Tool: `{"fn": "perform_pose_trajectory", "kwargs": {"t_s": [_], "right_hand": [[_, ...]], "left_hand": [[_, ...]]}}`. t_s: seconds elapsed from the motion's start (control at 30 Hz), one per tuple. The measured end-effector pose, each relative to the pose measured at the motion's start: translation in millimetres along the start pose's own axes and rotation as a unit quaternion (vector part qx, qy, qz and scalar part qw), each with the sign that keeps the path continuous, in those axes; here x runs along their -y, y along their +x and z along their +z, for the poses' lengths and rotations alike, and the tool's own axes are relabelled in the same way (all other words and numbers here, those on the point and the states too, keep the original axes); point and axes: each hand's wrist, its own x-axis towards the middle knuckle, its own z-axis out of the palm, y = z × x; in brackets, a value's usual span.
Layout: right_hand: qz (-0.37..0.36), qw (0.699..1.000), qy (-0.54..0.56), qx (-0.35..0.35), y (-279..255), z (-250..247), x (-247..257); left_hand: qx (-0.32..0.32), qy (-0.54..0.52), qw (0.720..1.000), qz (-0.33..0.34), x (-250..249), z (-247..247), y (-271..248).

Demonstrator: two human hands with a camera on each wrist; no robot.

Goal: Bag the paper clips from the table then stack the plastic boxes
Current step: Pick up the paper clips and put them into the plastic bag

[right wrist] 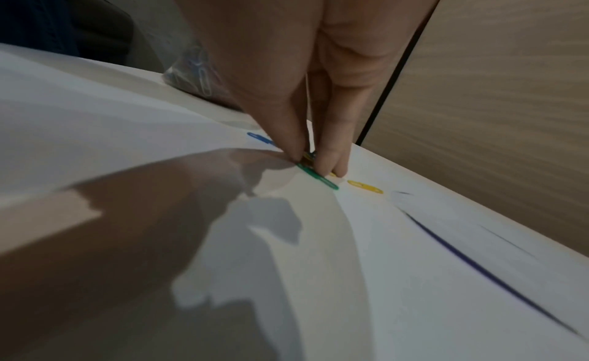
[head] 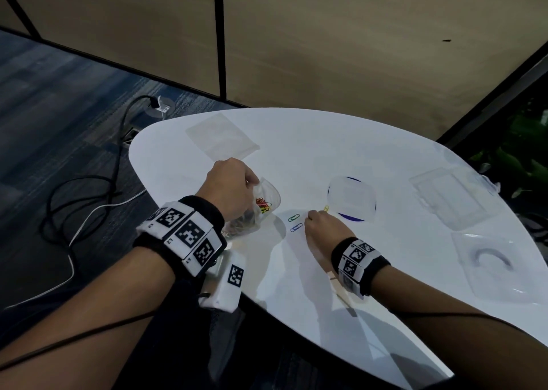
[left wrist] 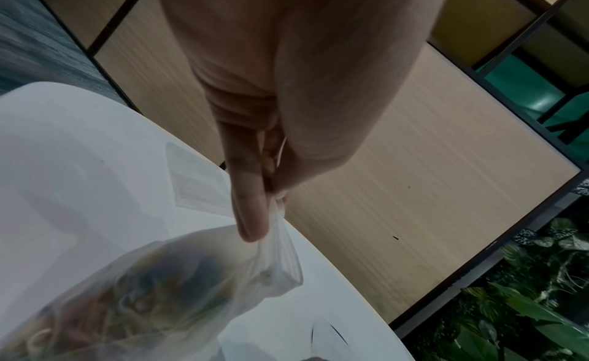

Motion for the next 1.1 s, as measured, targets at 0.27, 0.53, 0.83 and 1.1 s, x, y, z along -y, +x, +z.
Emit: {"fn": "perform_pose_trajectory", "kwargs": {"t_s": [0.27, 0.53, 0.83, 1.1], "right_hand": [[0.171, 0.934, 0.302, -0.082, 11, -20, -30], [0.3, 0.627, 0.717, -0.05, 14, -25, -63], [0.119, 0.509, 0.851, -0.042, 2, -117, -16], [0.036, 0.82, 0.567, -0.065, 4, -116, 28]], "left_hand": [[0.006, 0.013, 1.0, 0.003, -1, 1, 0], [0.006, 0.023, 1.0, 0.006, -4, 5, 0], [-0.008, 0.028, 1.0, 0.012, -8, 13, 1], [-0.008, 0.019, 1.0, 0.014, -5, 11, 3]]}}
